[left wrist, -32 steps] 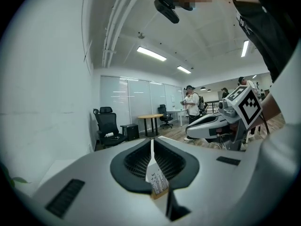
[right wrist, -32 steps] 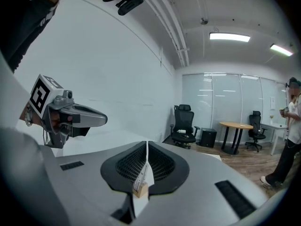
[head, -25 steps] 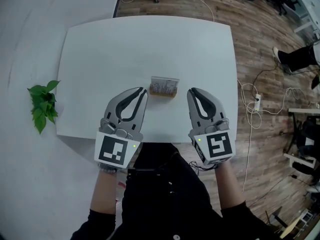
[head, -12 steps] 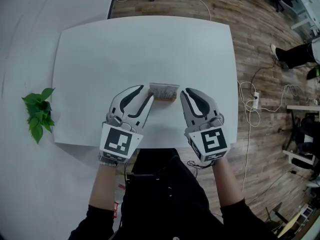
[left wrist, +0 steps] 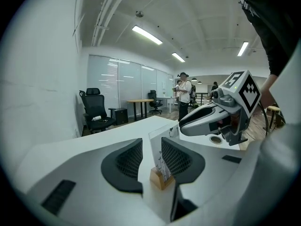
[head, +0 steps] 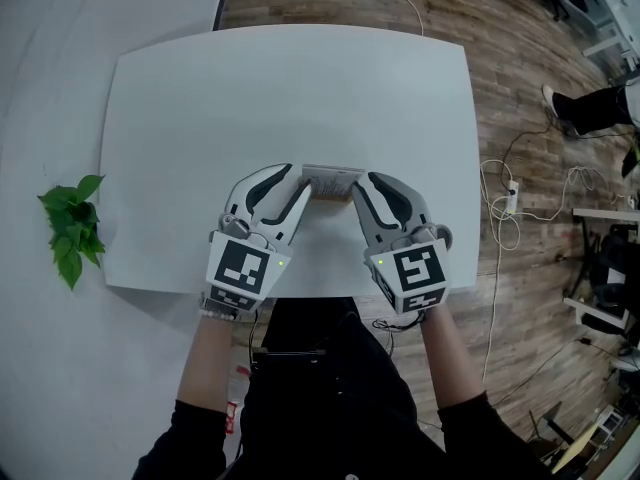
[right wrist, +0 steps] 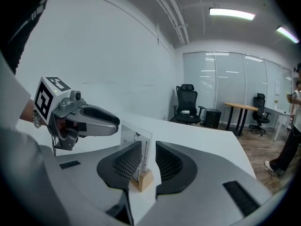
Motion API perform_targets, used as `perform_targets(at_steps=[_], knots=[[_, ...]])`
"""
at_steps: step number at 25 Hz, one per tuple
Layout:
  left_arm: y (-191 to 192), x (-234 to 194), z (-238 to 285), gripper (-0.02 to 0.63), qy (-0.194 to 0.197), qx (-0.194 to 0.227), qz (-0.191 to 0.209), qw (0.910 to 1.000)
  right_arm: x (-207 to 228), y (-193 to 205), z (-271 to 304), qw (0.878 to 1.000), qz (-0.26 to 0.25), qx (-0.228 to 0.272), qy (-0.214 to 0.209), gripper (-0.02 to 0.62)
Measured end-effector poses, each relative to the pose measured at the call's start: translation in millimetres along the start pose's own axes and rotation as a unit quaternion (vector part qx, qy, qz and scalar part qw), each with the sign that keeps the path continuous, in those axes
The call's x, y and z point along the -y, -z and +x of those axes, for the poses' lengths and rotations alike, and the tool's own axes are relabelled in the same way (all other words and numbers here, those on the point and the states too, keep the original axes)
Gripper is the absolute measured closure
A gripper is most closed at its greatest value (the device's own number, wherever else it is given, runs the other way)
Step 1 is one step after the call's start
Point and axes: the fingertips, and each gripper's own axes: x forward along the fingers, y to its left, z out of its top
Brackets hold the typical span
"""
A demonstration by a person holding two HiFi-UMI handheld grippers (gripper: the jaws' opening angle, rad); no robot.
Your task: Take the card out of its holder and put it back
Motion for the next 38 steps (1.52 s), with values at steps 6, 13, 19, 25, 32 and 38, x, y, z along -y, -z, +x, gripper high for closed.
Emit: perform_targets(at_steps=[6, 13, 19, 25, 32, 38], knots=[[12, 1, 7, 0.486, 0.007, -0.014, 0.001, 0.9999, -1, 6, 10, 1.000, 0.001, -0.004, 0.003, 0.486], [12, 3, 12, 0.489, 0.016, -0.015, 0.004, 0.9998, 0, 7, 13, 1.000, -0.002, -0.006, 0.007, 0.488], [13, 5, 14, 0.519, 0.018, -0.013, 0.000, 0.9998, -2, 8, 12, 1.000, -0.002, -0.004, 0.007, 0.505], [13, 2, 13, 0.558, 0.010, -0.011, 0.004, 0.9999, -2, 8, 12, 1.000, -0.002, -0.003, 0.010, 0.508], [13, 3, 12, 0.561, 0.013, -0.013, 0.006, 0.9998, -4, 9, 10, 1.000, 0.002, 0.002, 0.010, 0.511], [10, 6, 9, 0.563, 0.015, -0.011, 0.002, 0.9998, -4, 7, 7, 1.000, 0.005, 0.000, 0.012, 0.512]])
